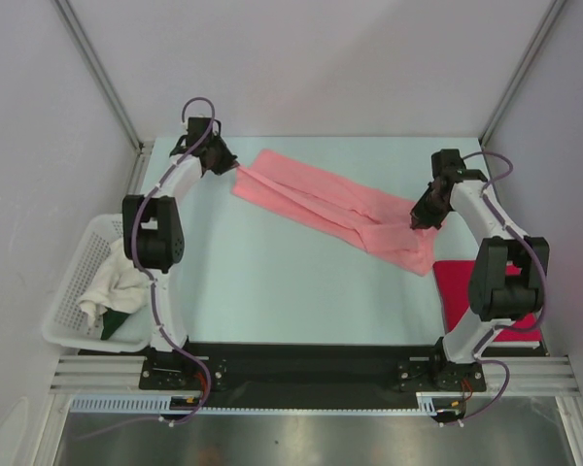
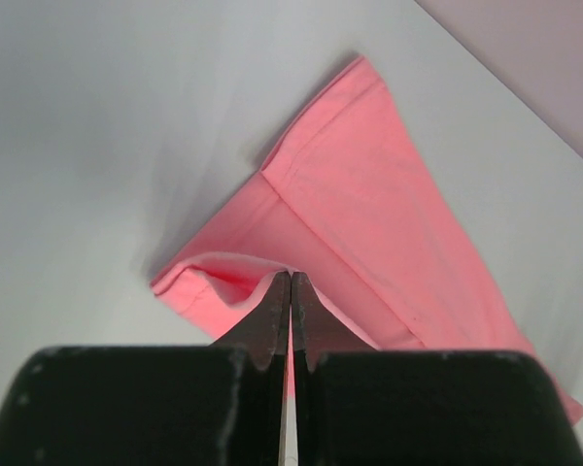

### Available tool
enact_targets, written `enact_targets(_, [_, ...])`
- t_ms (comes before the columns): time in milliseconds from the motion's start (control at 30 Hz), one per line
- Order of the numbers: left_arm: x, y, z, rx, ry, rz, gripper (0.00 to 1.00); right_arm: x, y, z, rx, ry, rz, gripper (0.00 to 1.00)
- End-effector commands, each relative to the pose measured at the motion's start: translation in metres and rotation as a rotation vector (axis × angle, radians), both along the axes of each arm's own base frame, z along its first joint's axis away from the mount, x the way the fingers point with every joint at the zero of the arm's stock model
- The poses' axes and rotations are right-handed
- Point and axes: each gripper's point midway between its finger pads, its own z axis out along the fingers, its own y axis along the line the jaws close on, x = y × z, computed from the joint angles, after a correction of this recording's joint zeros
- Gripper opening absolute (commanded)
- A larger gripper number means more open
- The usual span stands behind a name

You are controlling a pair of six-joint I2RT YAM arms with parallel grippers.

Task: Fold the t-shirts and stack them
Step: Fold the tshirt

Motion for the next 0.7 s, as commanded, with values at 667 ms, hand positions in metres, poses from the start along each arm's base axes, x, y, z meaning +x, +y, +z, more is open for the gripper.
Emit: enact_targets(667, [0.028,-0.006,-0.001,-0.028,-0.011,0.038,0.0,0.042,-0.026,0.0,-0.021,-0.018,-0.008,0.0])
